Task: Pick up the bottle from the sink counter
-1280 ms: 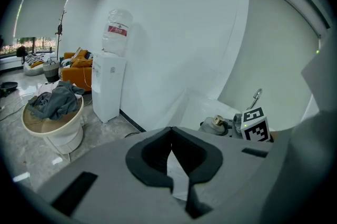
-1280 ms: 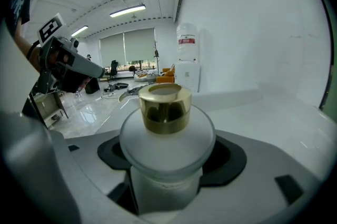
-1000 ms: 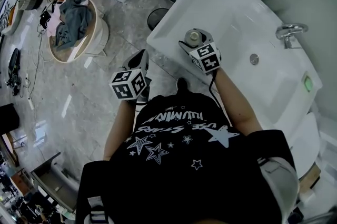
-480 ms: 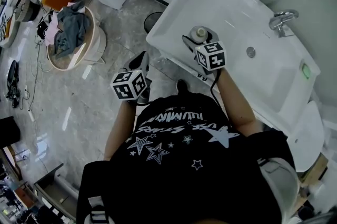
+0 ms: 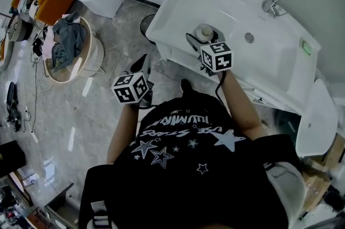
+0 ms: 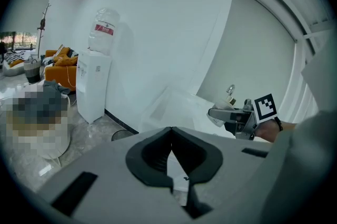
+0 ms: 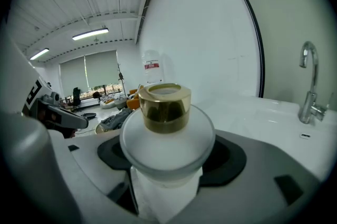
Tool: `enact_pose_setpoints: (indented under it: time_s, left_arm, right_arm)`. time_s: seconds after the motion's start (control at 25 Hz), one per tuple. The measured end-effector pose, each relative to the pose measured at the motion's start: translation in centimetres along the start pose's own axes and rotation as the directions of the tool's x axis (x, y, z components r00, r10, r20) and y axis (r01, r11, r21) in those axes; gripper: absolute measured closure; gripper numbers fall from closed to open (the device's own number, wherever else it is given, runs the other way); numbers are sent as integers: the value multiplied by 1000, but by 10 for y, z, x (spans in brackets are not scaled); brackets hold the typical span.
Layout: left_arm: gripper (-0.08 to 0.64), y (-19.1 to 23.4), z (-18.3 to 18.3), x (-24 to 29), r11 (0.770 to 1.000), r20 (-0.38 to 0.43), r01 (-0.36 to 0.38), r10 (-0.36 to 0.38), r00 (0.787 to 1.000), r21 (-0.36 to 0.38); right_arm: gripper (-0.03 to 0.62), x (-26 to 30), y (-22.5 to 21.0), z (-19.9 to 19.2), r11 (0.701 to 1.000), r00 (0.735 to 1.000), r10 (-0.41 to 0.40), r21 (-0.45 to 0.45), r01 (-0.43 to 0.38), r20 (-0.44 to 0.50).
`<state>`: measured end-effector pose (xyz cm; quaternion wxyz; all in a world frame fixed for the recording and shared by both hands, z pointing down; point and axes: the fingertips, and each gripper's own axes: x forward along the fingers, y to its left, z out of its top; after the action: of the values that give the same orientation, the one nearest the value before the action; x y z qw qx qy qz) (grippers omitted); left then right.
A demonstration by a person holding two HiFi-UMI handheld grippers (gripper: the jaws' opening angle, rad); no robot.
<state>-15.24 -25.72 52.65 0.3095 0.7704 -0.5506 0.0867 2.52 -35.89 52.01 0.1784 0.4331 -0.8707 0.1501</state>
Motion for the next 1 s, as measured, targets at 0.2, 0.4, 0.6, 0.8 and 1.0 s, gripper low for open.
enact_pose_setpoints:
  time_s: [0.2, 0.4, 0.6, 0.8, 1.0]
  left_arm:
    - [551, -17, -11, -24, 997, -17, 69, -69, 997, 25]
    - [552, -24, -31, -44, 991, -57, 129, -126, 990, 46]
    - [551, -38, -48, -66, 975, -78, 211, -205, 976, 74]
    - [552, -54, -59, -76, 960, -95, 262, -253, 963, 95]
    - [552, -70, -66, -82, 952, -109, 285, -273, 956, 114]
  right_arm:
    - [258, -46, 19, -1, 998, 998, -57, 24, 56, 27]
    - [258, -86, 36, -14, 988, 989, -144, 69, 140, 47]
    - [258, -129, 46, -31, 968, 970, -236, 102, 230, 54]
    - [258, -166, 54, -47, 950, 956, -287, 142, 276, 59]
    - [258, -188, 54, -58, 938, 949, -308, 186, 291, 66]
